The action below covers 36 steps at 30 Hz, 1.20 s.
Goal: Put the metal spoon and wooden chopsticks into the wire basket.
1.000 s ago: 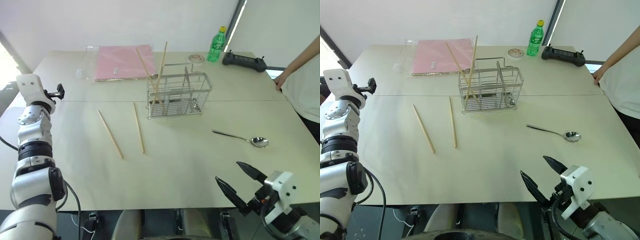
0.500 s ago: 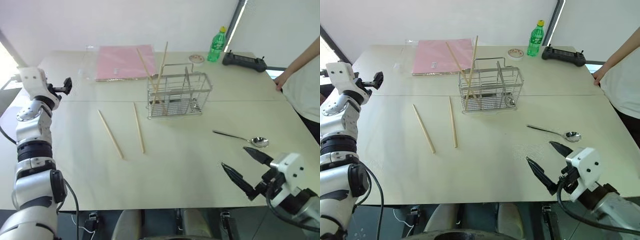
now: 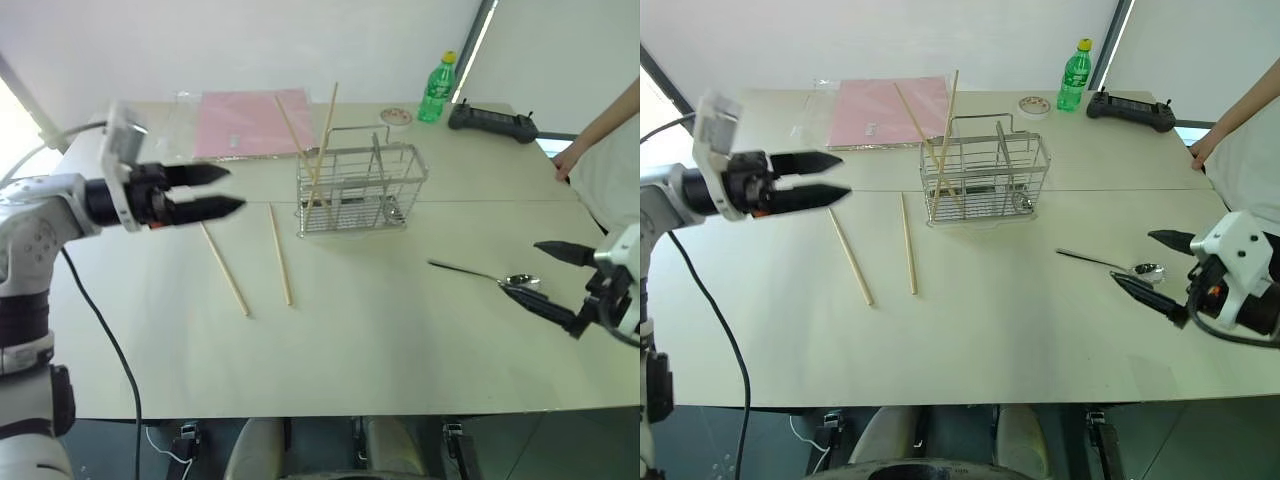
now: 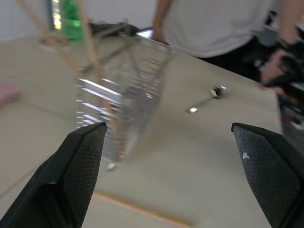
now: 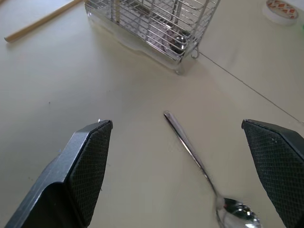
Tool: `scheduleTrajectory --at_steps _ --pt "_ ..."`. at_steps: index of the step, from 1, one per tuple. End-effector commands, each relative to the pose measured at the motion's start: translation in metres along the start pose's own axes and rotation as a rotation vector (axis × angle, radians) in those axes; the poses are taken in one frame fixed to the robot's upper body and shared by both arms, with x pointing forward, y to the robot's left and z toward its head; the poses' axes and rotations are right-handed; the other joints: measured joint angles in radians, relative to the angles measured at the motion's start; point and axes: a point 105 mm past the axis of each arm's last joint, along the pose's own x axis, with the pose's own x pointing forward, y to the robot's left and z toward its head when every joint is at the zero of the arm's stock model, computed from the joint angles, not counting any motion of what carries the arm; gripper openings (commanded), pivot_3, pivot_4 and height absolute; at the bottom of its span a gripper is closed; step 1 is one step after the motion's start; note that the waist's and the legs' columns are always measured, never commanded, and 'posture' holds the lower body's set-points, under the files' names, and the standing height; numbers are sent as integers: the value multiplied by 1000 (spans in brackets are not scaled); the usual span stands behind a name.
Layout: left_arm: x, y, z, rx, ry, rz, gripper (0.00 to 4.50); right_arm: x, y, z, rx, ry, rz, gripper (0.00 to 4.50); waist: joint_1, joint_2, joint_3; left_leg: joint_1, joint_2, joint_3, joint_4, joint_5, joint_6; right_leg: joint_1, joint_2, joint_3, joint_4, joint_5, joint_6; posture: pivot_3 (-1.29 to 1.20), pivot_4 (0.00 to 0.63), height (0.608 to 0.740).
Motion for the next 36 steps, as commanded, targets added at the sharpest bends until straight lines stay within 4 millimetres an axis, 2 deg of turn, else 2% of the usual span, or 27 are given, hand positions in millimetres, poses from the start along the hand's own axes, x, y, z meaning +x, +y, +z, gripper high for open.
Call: scheduleTrajectory --at_steps 1,4,10,20,32,35,36 --pt "19 -30 -7 70 103 -160 4447 6 -6 -6 -24 20 42 4500 0 0 0 0 0 0 0 0 0 0 0 0 0 0 0 0 150 721" --pt "29 -41 -14 113 145 -231 4447 11 -8 -13 -8 22 77 4500 -1 2 2 0 0 1 0 0 0 0 0 0 0 0 0 0 150 721" --pt "45 -48 -2 159 73 -277 4447 25 -16 -33 39 47 82 4500 -2 2 2 0 0 0 1 0 0 0 1 0 0 0 0 0 150 721" --pt "50 -51 4 182 53 -290 4447 56 -23 -60 92 74 76 4500 -6 3 2 0 0 -1 1 0 0 0 3 1 1 0 0 0 150 721" --pt "49 -48 12 200 39 -248 4447 70 -42 -96 223 188 10 4500 -9 3 2 0 0 -1 1 0 0 0 4 1 2 0 0 0 150 721" --pt "50 -48 15 203 27 -240 4500 71 -43 -101 255 205 6 3650 -9 3 2 0 0 -1 1 0 0 0 4 1 2 0 0 0 150 721" --pt "50 -48 16 201 22 -241 4500 71 -43 -103 257 210 5 3129 -9 3 2 1 0 -1 1 0 0 0 4 1 2 0 0 0 150 721"
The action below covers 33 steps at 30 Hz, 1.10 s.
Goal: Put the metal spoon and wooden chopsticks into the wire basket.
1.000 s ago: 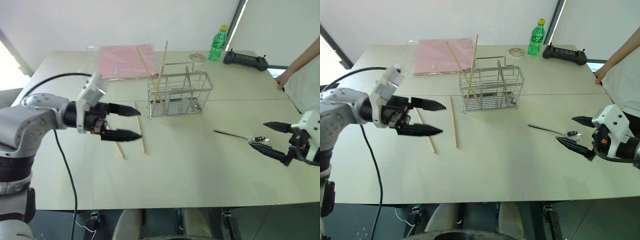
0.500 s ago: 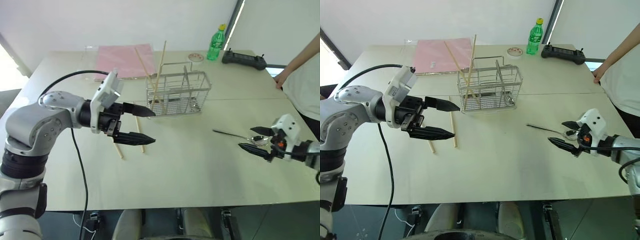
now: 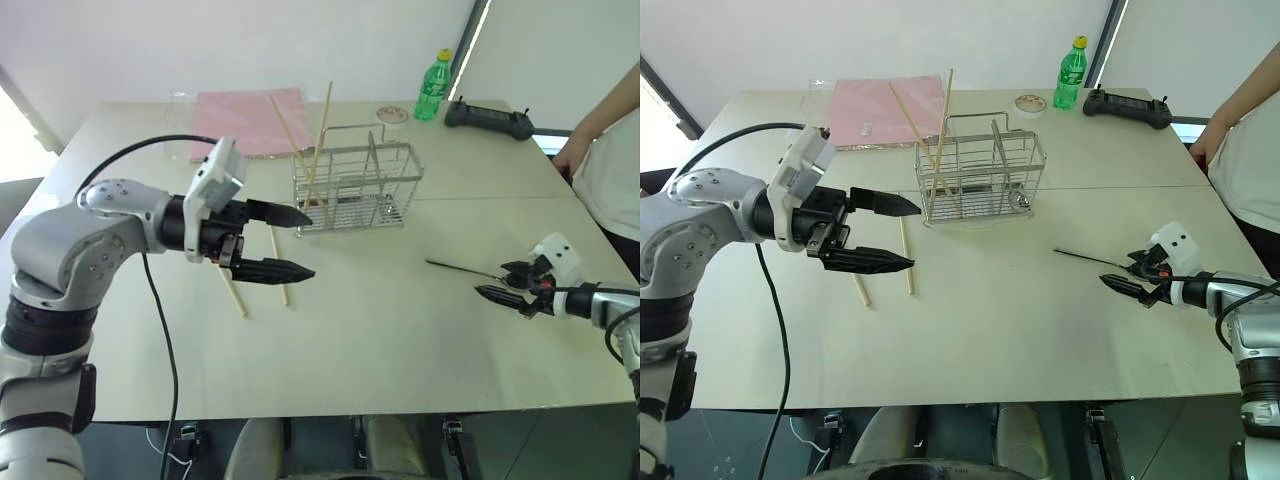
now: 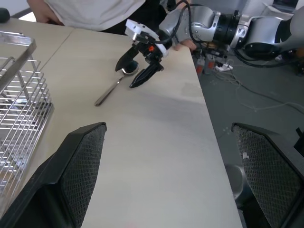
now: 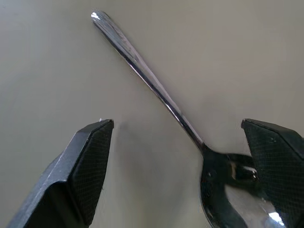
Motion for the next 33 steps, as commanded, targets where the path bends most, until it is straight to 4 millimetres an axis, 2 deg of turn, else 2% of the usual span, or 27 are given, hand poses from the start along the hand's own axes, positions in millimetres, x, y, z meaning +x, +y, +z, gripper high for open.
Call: scheduleTrajectory --at_steps 1,2,12,18,24,25,26,27,29,30,33 --pt "-2 -4 16 57 -33 1 4500 1 -3 3 -4 -5 -12 2700 -1 0 0 0 0 0 0 0 0 0 0 0 0 0 0 0 150 721" --pt "-2 -4 17 55 -36 2 4500 1 -3 2 -4 -2 -13 2166 -2 0 0 0 0 0 0 0 0 0 0 0 0 0 0 0 150 721" --pt "-4 -3 21 57 -46 16 4500 3 0 0 21 3 4 2166 -9 0 0 0 0 -1 1 0 0 1 0 0 0 0 0 0 150 721" --pt "-4 -2 21 56 -45 15 4500 11 -1 5 19 -11 -17 2166 -17 0 0 1 0 -1 1 0 0 1 0 0 0 0 1 0 150 721" --pt "-4 -5 19 51 -36 1 4500 17 1 -3 26 12 -36 2166 -19 -1 0 3 0 -1 1 0 0 3 1 0 1 0 0 0 150 721" --pt "-4 -5 20 52 -36 2 4500 17 2 -4 30 14 -33 1741 -19 -1 0 3 0 -1 1 0 0 3 1 0 1 0 0 0 150 721" --pt "-5 -5 20 52 -36 3 4500 17 2 -5 32 15 -30 1606 -19 -1 -1 3 0 -1 1 0 0 3 1 1 1 0 0 0 150 721" --pt "-5 -4 21 53 -37 5 4500 18 3 -5 33 16 -27 1290 -18 -1 -1 3 0 -1 1 0 0 3 0 1 1 0 0 0 150 721" --pt "-5 -3 22 56 -41 7 4500 18 4 -5 46 12 -26 228 -18 -1 -1 3 0 -1 1 0 0 3 1 1 1 0 0 0 150 721" --pt "-5 -3 23 57 -44 8 4500 18 4 -5 50 9 -26 15 -17 -1 -1 3 0 -1 1 0 0 3 1 1 1 0 0 0 150 721" --pt "-5 -2 25 58 -51 11 4500 18 4 -5 62 1 -29 15 -17 -2 -1 3 0 -1 0 0 0 3 1 1 1 0 0 0 150 721"
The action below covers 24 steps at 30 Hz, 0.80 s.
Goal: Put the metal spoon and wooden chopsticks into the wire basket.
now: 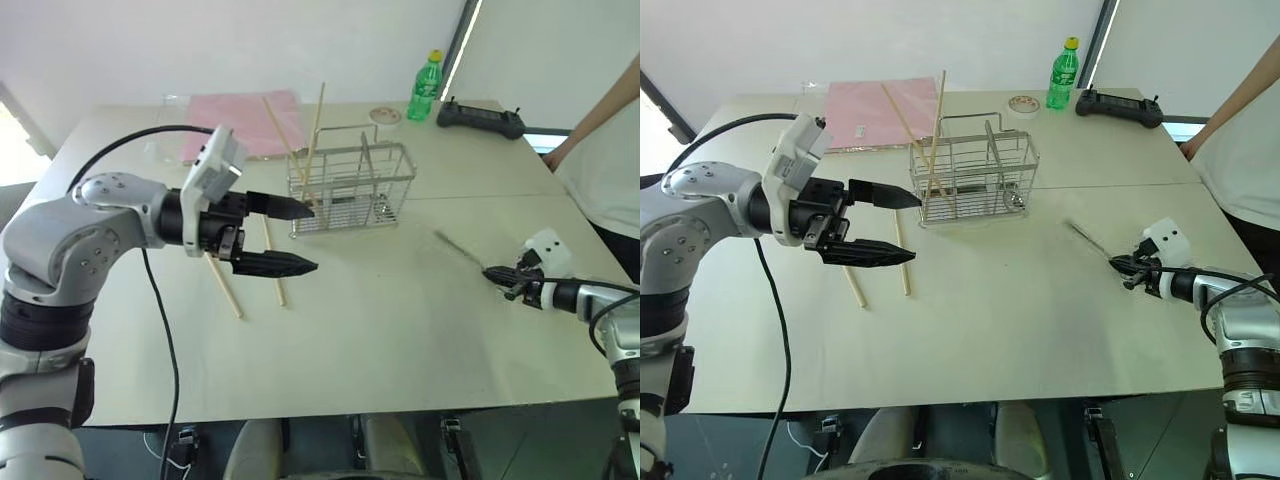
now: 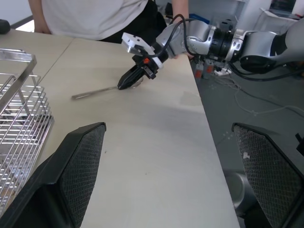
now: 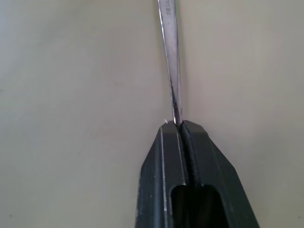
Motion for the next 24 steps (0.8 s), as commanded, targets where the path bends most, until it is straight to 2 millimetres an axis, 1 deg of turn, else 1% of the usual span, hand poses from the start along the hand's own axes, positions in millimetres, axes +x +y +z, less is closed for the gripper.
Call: scheduleTrajectory --at_steps 1,5,7,9,10,12,15,16,18,20,24 --pt "-4 -1 18 65 -32 9 4500 3 6 -9 32 19 23 15 0 0 0 0 0 0 0 0 0 0 0 0 0 0 0 0 150 721" --pt "-4 0 18 65 -35 12 4500 0 7 -13 12 33 16 15 1 0 0 0 0 0 0 0 0 0 0 0 0 0 0 0 150 721" --pt "-4 1 18 66 -36 14 4500 -4 8 -12 -36 28 9 15 3 0 0 0 0 0 0 0 0 0 0 0 0 0 0 0 150 721" --pt "-4 2 18 66 -40 18 4500 -10 14 -9 -83 12 26 15 4 0 0 0 0 -1 0 0 0 0 0 0 0 0 0 0 150 721" --pt "-5 3 18 64 -44 24 4500 -14 21 -5 -121 -1 48 15 6 0 0 0 0 0 -1 0 0 0 0 0 0 -1 1 0 150 721" --pt "-7 6 19 64 -51 43 4500 -25 42 5 -154 -38 107 15 6 0 0 -1 0 -1 -1 0 0 0 0 0 0 -1 2 0 150 721" --pt "-11 14 20 70 -69 86 4500 -44 79 21 -177 -99 207 15 5 2 1 -2 0 -1 -1 0 1 -1 0 0 0 -1 3 0 150 721" --pt "-12 17 21 72 -76 98 4500 -51 89 24 -173 -112 233 15 3 4 1 -2 0 -1 -1 0 1 -2 0 0 0 -2 2 0 150 721" --pt "-15 21 23 77 -89 115 4500 -63 106 33 -168 -149 273 15 1 4 2 -1 0 0 0 0 1 -1 0 0 0 -1 2 0 150 721" --pt "-17 25 24 80 -98 127 4500 -71 115 43 -159 -192 284 15 2 3 2 -1 0 0 1 0 1 -1 0 0 0 -2 4 0 150 721" --pt "-18 31 25 88 -107 139 4500 -85 122 93 -113 -389 268 15 3 3 2 0 0 0 1 0 1 0 0 0 0 -3 5 0 150 721"
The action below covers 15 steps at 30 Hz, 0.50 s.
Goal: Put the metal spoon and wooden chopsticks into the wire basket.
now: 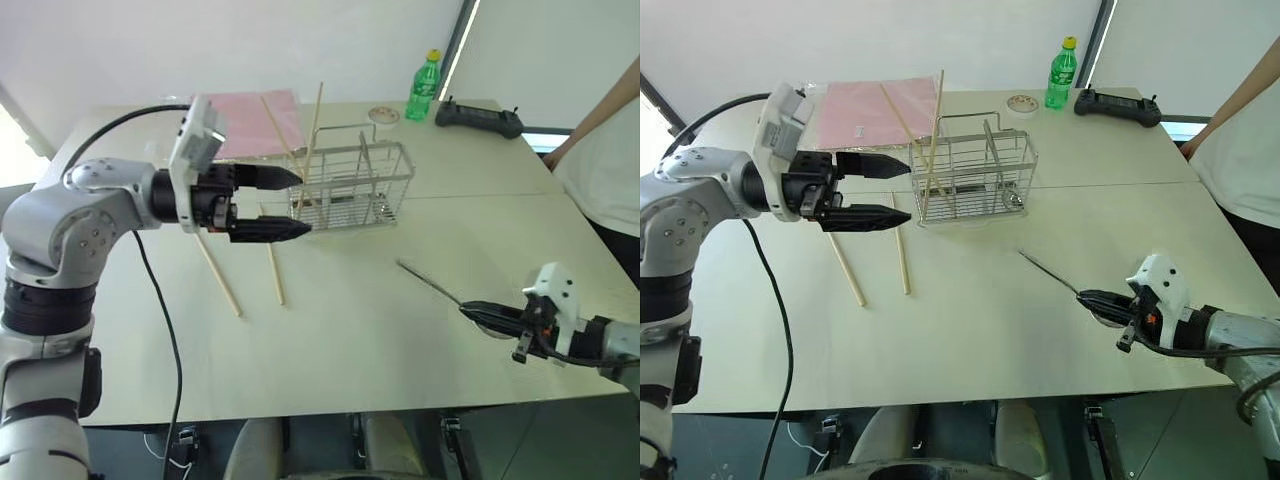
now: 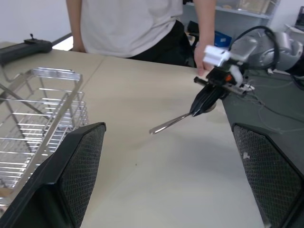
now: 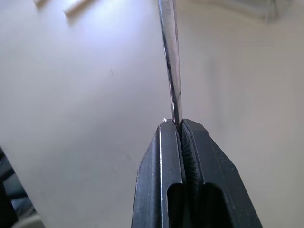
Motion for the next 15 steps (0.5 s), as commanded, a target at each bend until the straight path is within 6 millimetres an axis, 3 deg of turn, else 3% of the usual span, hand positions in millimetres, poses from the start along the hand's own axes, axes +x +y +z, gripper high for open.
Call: scheduleTrajectory --at_steps 1,4,8,11,15 --pt "-2 3 14 67 -31 11 4500 -4 2 53 -26 -190 -22 15 -1 0 0 0 0 0 0 0 0 0 0 0 0 1 -2 0 150 721" --pt "0 5 17 75 -45 6 4500 5 -8 105 -13 -408 -70 15 -3 0 0 -1 0 0 -1 0 0 -1 0 0 0 2 -4 0 150 721" --pt "3 8 20 84 -65 6 4500 35 -22 145 14 -571 -157 15 -1 0 1 -3 0 -1 -3 0 0 -4 1 0 -1 3 -5 0 150 721" --pt "5 9 22 90 -76 12 4500 69 -31 156 34 -606 -197 15 -2 0 1 -4 0 -1 -4 0 0 -5 0 0 -1 3 -5 0 150 721" --pt "3 8 24 92 -83 25 4500 92 -42 166 39 -663 -240 15 -1 0 1 -5 -1 -1 -4 0 0 -6 0 0 0 3 -4 0 150 721"
